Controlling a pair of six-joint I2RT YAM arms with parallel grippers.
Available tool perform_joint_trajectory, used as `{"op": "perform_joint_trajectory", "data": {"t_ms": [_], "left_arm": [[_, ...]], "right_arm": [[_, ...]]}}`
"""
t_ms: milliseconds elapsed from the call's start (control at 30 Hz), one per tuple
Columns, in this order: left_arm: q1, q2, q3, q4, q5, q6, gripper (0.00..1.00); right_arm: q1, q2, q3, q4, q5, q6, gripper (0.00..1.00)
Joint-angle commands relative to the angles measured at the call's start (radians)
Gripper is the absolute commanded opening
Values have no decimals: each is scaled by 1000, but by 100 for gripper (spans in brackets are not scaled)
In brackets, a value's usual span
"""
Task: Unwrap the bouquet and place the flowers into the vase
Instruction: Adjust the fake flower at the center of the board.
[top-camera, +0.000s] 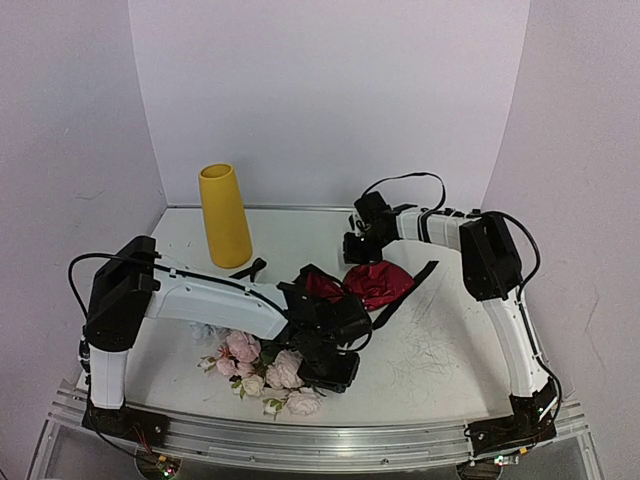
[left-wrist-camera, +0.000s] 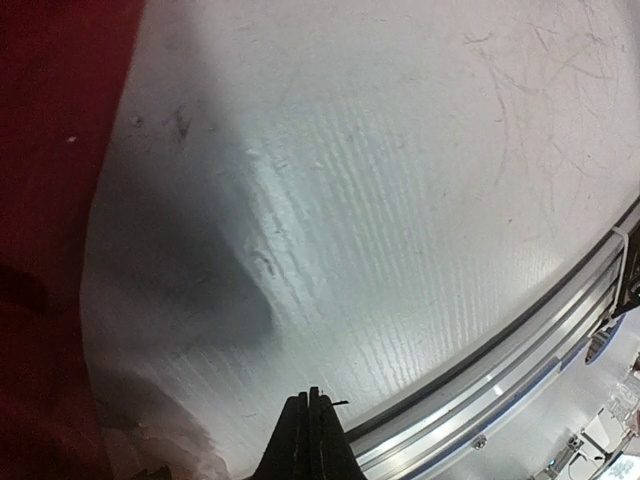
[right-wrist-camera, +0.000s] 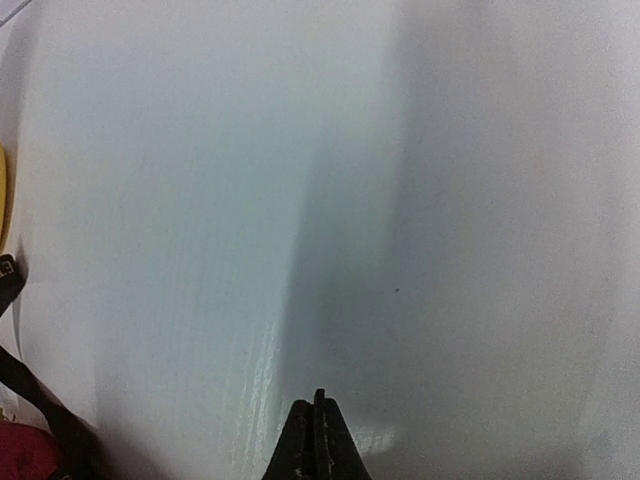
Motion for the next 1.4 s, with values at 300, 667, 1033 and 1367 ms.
{"op": "perform_joint_trajectory", "data": {"t_ms": [300, 667, 1033, 1367], "left_arm": [[73, -145, -202, -10, -175, -47, 0], [172, -76, -127, 0, -389, 136, 0], [204, 51, 34, 76, -355, 285, 0], [274, 186, 203, 104, -272, 324, 0]], "right_arm": [[3, -147, -225, -92, 99, -102, 0], [3, -344, -514, -75, 62, -141, 0], [2, -505, -723, -69, 40, -185, 0], [3, -619, -915, -34, -20, -141, 0]]}}
